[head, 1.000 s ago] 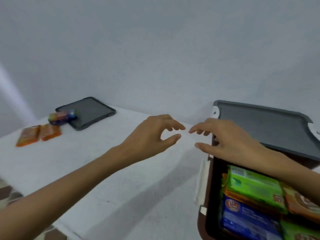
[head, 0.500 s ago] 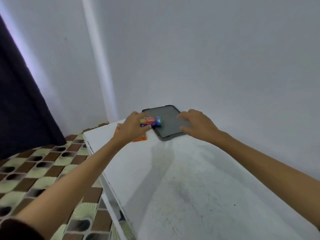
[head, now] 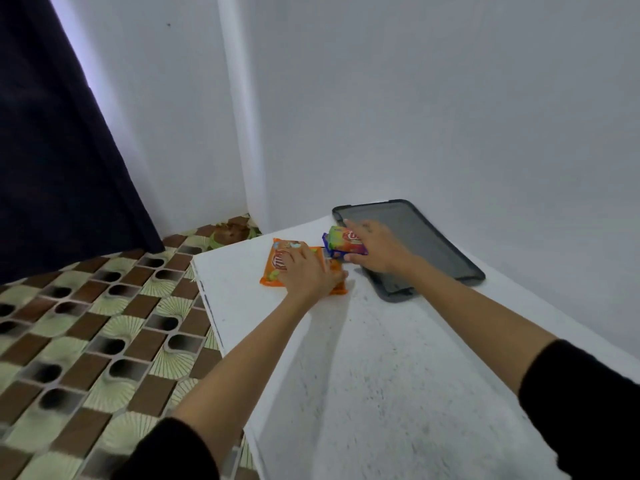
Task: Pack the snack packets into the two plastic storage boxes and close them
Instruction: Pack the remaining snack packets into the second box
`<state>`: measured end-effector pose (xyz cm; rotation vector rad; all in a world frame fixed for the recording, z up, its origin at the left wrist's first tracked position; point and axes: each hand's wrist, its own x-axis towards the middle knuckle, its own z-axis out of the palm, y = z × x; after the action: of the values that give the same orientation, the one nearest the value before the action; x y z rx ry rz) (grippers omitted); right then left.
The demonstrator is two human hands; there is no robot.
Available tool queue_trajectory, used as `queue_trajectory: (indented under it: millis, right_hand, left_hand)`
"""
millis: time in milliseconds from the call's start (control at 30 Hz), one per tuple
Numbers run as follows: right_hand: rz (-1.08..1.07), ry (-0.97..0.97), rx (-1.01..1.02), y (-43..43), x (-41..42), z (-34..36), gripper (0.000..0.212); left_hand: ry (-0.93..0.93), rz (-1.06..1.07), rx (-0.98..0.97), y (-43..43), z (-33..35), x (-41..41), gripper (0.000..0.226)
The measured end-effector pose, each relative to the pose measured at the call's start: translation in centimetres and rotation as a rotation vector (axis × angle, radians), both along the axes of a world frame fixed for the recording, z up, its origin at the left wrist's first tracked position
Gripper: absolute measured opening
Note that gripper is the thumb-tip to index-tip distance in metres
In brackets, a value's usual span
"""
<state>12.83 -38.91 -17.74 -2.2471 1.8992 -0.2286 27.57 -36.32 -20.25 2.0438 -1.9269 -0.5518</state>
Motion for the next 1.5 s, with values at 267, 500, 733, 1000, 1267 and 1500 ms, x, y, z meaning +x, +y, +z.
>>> queue_trajectory:
  millis: [267, 500, 733, 1000, 1267, 1500]
  right_hand:
    - [0.08, 0.168, -0.045, -1.5, 0.0, -1.8, 0.058]
    - [0.082, 0.223, 0.027, 0.8, -0.9, -0.1, 0.065]
    - [0.053, 0.174, 0.04, 2.8, -0.9, 0.7, 0.073]
    - [0.008, 0.201, 0.029, 4.5, -0.3, 1.0, 0.079]
    - [-0.063, 0.104, 0.008, 8.9, -2.6, 5.0, 0.083]
    - [-0.165, 0.099, -0.056, 18.1, -8.0, 10.2, 0.078]
  left_hand:
    - [-0.216, -0.139, 0.006, -0.9, -0.1, -0.7, 0.066]
    - [-0.233, -0.239, 0.139, 1.6, 0.7, 0.4, 0.078]
    - [-0.227, -0.335, 0.268, 3.4, 1.6, 2.7, 0.08]
    - [-0.045, -0.216, 0.077, 4.1, 0.2, 2.2, 0.066]
    - [-0.044, -0.331, -0.025, 6.3, 4.0, 2.2, 0.061]
    - [0.062, -0.548, -0.173, 11.9, 10.6, -1.7, 0.063]
